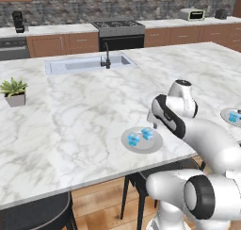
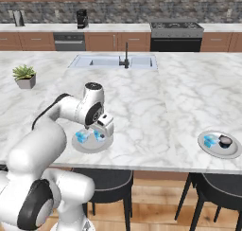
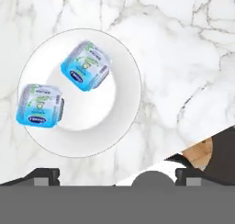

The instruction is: Place two yogurt containers on each plate.

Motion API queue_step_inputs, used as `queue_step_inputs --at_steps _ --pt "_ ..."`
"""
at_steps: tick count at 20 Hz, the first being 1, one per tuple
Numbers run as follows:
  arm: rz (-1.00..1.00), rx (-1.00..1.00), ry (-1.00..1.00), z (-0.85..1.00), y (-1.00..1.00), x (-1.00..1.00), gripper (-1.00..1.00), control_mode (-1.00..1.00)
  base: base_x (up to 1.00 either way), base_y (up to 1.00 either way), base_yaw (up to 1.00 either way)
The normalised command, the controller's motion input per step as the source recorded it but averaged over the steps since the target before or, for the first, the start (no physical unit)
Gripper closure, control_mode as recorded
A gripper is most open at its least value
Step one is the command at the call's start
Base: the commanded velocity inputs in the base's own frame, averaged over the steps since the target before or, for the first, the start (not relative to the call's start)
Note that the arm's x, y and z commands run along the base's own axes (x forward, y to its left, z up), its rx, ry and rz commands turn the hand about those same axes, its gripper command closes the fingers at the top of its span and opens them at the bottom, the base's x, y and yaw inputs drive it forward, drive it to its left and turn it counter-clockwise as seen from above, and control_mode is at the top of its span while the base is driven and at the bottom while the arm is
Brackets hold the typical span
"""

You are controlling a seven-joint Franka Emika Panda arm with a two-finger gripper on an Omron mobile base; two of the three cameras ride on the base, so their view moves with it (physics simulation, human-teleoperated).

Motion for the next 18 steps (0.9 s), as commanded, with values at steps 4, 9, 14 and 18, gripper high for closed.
queue_step_inputs --at_steps 4,9,14,18 --pt "0.43 -0.23 -0.21 0.42 0.08 -0.84 -1.00 -1.00 0.00 0.00 0.00" --pt "0.39 -0.31 -0.17 0.43 0.05 -0.78 -1.00 -1.00 0.00 0.00 0.00" --pt "0.45 -0.24 -0.29 0.28 0.06 -0.79 -1.00 -1.00 0.00 0.00 0.00" --pt "0.26 -0.03 -0.15 0.34 0.08 -0.69 -1.00 -1.00 0.00 0.00 0.00"
